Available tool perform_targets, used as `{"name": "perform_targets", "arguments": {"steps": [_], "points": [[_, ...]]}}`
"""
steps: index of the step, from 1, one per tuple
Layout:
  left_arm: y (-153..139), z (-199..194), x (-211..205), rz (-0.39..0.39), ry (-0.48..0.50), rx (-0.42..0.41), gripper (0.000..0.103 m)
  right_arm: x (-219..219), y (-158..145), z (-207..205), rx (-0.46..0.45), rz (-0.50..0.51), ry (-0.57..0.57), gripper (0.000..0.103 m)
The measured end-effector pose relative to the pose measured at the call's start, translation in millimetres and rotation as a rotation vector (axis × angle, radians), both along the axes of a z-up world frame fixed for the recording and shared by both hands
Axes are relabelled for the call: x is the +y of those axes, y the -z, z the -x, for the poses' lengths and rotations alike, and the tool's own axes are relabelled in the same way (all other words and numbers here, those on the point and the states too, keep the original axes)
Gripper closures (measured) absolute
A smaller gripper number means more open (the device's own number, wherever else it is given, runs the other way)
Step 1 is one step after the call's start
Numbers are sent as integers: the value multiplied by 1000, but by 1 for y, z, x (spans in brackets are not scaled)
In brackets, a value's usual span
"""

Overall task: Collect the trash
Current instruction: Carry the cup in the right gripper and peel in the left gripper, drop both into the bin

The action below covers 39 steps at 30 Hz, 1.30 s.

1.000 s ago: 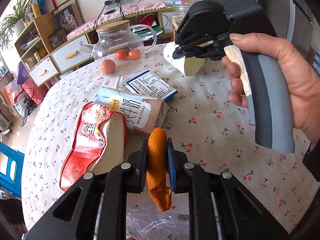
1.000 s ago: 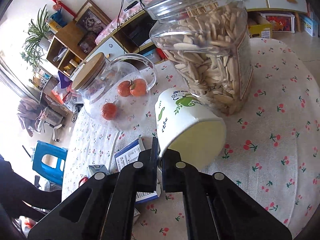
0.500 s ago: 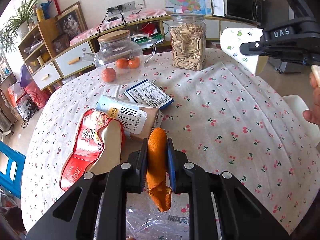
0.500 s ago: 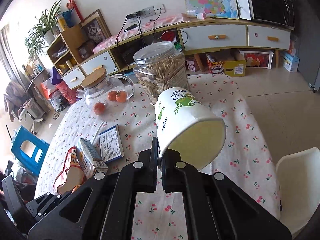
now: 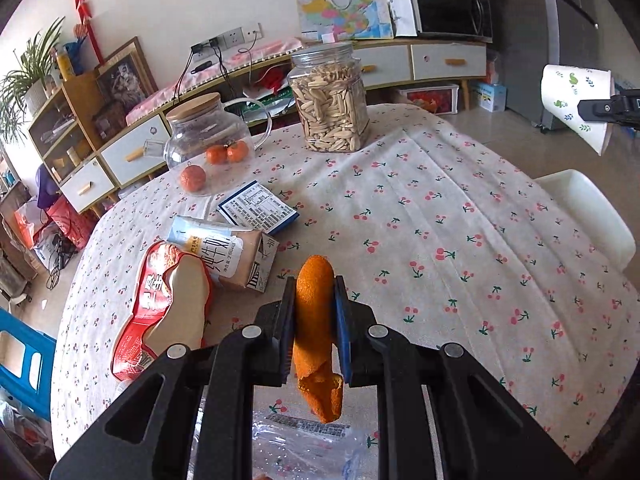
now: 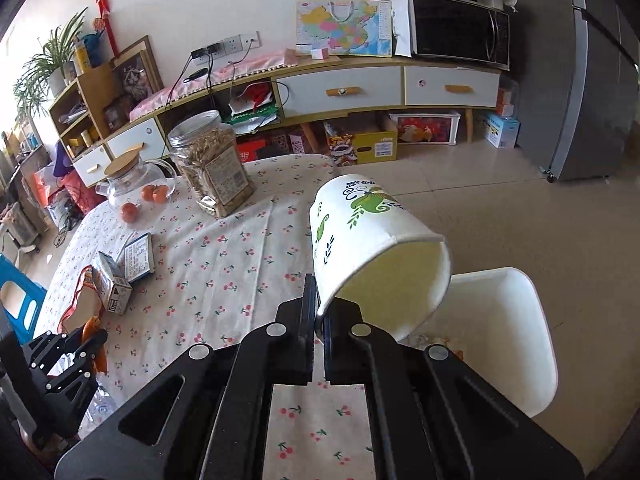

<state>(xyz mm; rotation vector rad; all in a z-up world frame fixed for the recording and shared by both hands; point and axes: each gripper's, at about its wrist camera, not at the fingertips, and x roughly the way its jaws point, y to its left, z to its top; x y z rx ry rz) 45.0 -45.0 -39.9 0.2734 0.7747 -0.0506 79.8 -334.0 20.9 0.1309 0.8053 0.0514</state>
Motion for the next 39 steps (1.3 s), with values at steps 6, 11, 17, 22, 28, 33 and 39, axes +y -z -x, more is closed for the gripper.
{"name": "perform_targets", "arguments": {"steps": [6,11,17,22,28,33,39], "points": [[-4,7,-34,-25,45,-27,85,-61,30,8,141,65,128,100],[-12,7,-80,19,91,-26,85,-92,51,15,184,156,215,73],[-32,-6,-151,128,165,-8,85,-128,29,33,75,131,356,40],[-44,-20,-212,240,246,41,85,-171,23,50,38,121,541,26],[-37,-30,-275,292,323,108,85,-210,20,71,0,156,716,12],[-23,-41,-308,314,349,175,85,-226,23,77,9,161,786,7],[-9,-58,-324,402,358,266,63,-231,20,83,-14,157,838,7]]}}
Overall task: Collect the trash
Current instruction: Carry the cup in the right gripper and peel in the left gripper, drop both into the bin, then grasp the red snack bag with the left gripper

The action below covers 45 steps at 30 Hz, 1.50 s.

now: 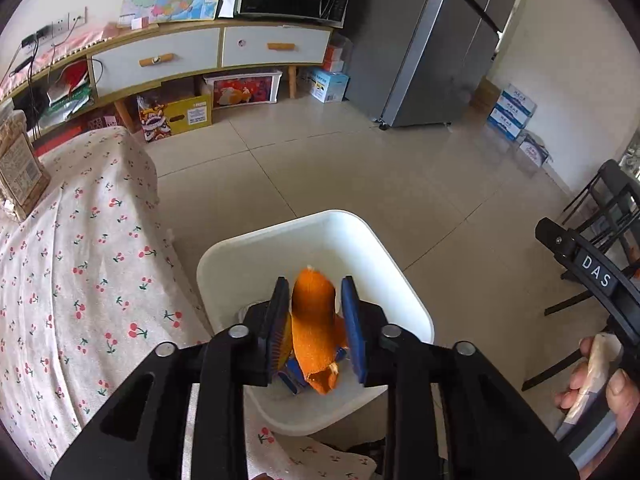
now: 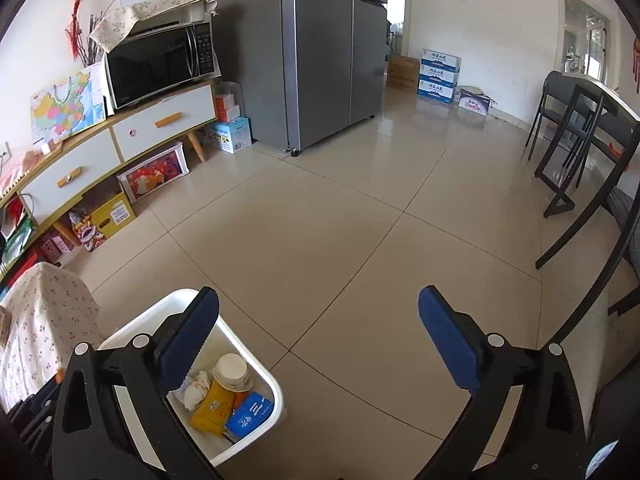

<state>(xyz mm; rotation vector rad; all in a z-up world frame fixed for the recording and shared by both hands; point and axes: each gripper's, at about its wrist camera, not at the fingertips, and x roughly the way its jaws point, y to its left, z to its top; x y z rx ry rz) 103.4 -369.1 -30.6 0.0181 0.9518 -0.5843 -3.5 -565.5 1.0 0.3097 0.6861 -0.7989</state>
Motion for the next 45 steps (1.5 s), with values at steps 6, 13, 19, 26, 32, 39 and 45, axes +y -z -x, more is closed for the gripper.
{"name": "perform_targets", "arguments": {"steps": [6,13,19,26,32,39,45], "points": [[-5,-9,15,28,-34,13,48,9,-1,-5,12,25,-14,7],[-16,3,56,-27,-108,-54,35,46,-9,-20,32,96,-117,7],[-17,17,110,-106,-209,-99,30,97,-17,-37,37,124,-273,7],[-6,24,185,-209,-316,-101,29,175,-17,-58,64,174,-481,7],[-5,29,259,-297,-421,-98,29,222,-16,-75,85,187,-588,7],[-21,27,342,-394,-525,-129,15,271,-9,-89,114,201,-684,7],[-17,17,398,-475,-557,-98,14,312,-2,-95,140,223,-756,7]]}}
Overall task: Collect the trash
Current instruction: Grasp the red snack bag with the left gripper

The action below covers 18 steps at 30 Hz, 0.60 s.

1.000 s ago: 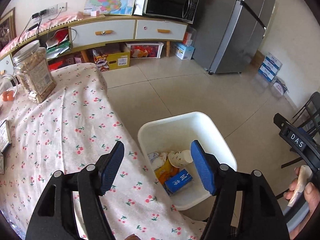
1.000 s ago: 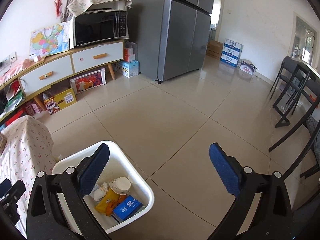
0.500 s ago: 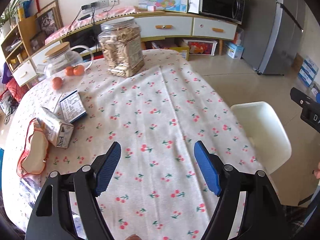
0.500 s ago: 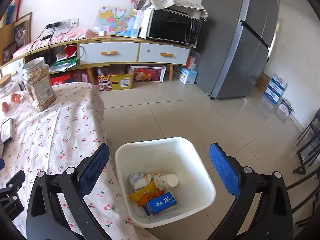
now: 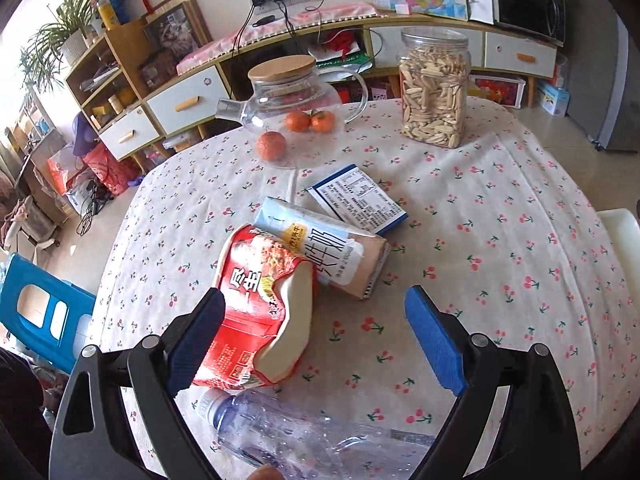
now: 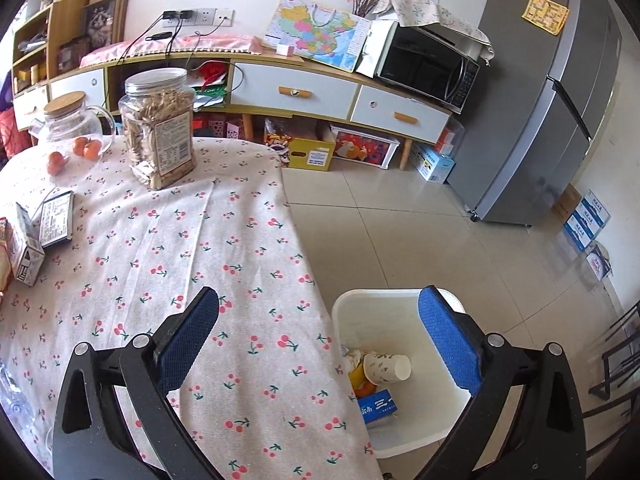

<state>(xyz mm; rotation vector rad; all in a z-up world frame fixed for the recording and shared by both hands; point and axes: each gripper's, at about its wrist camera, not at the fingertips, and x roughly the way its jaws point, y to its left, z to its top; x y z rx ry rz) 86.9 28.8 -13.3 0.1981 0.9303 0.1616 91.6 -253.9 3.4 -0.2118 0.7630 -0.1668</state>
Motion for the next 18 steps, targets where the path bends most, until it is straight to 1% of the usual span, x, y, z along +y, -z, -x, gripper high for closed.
{"name": "perform_targets", "arguments": {"steps": [3,5,7,8,9,11,12,13,18], "points": [[9,-3,12,-12,7,25,15,19,1,-2,3,5,-38,7],[17,-4,16,-15,17,41,22,32,2,-3,10,6,-67,7],[27,-7,19,-10,32,76,49,44,3,-2,16,-8,-109,7],[33,-8,21,0,34,93,56,50,3,-1,18,-18,-134,7],[38,-8,24,3,31,102,71,57,4,1,22,-30,-163,7],[38,-4,28,-4,40,69,79,72,5,3,48,-76,-244,7],[35,-3,29,12,49,58,87,80,6,5,70,-102,-298,7],[31,-2,31,27,52,49,91,89,7,8,87,-123,-355,7],[13,3,47,105,40,-11,93,137,4,34,110,-177,-629,7]]}}
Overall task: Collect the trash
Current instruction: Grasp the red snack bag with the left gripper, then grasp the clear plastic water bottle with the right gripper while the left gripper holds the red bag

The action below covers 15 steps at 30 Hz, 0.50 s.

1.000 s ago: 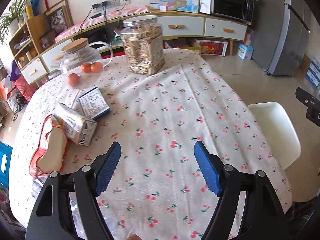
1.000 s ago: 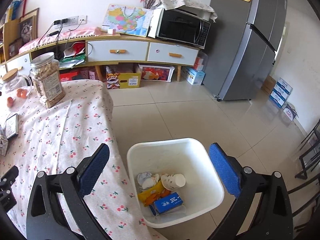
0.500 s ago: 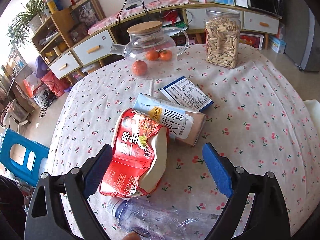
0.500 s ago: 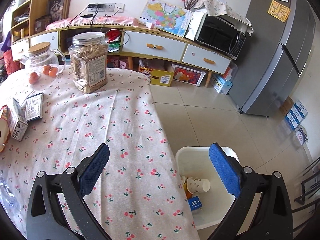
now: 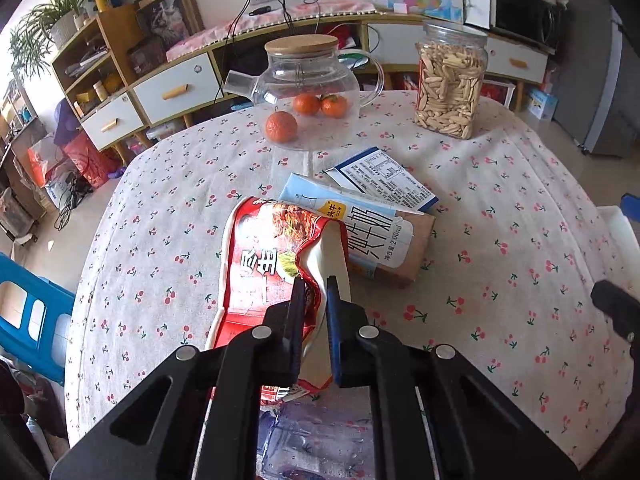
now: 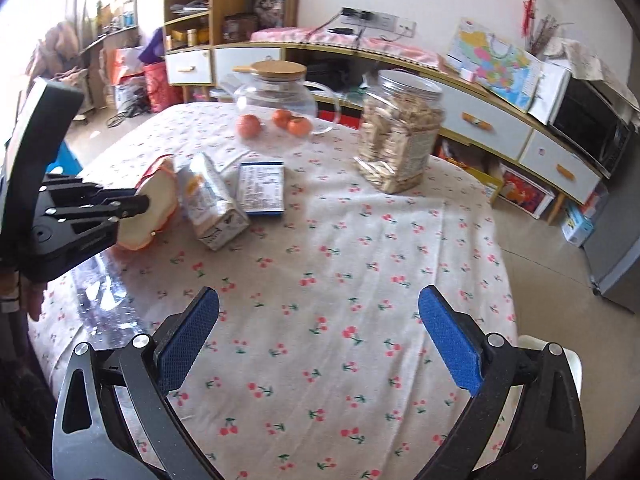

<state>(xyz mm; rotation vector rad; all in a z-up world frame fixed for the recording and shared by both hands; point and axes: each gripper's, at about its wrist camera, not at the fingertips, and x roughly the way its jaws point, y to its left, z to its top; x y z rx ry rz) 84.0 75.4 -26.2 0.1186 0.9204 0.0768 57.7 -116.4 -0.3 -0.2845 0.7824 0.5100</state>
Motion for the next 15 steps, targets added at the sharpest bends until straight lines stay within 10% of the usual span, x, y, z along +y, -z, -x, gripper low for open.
{"name": "perform_targets", "arguments": {"steps": [15], "points": [[-42,18,51,113,-93,-126,96,104,39,45,205,89,-437,7]]}}
